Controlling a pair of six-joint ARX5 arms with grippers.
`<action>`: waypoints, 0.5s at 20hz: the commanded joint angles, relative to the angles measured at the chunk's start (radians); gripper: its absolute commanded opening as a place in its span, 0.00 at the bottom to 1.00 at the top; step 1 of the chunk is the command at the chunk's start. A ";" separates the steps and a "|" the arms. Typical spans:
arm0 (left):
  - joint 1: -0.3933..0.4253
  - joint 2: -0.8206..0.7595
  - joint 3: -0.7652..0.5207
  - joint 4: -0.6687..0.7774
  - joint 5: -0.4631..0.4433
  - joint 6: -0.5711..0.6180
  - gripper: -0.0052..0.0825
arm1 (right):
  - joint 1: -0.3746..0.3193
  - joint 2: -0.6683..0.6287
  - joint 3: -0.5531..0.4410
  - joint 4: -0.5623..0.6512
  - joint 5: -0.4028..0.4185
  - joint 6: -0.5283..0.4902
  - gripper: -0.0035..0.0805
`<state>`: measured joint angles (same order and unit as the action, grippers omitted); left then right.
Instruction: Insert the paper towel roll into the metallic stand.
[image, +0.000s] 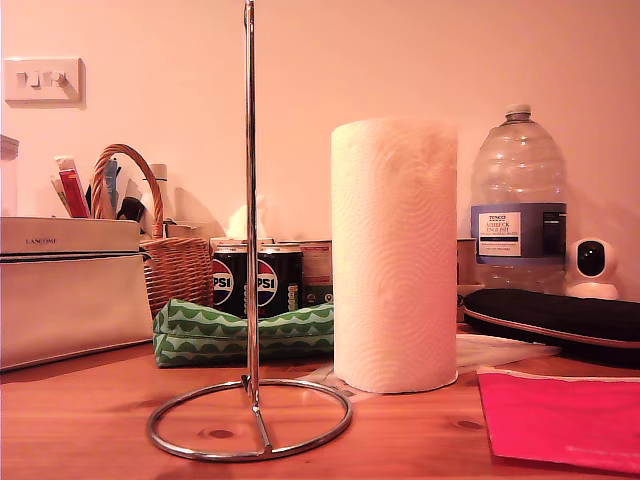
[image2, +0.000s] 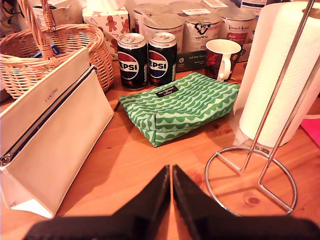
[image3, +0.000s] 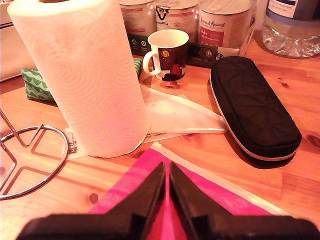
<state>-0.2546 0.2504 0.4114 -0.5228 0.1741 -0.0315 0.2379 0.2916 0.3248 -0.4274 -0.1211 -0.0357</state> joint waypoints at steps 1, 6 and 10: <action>-0.002 0.005 -0.005 0.164 0.107 -0.006 0.04 | 0.004 0.006 -0.010 0.243 -0.001 -0.005 0.03; -0.002 0.005 -0.005 0.164 0.116 -0.007 0.04 | 0.004 0.006 -0.010 0.245 -0.001 0.010 0.03; -0.013 0.011 -0.005 0.219 0.249 -0.084 0.04 | 0.004 0.006 -0.010 0.259 -0.001 0.010 0.03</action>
<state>-0.2607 0.2512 0.4152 -0.3176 0.4011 -0.1047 0.2379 0.2916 0.3271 -0.1795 -0.1215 -0.0269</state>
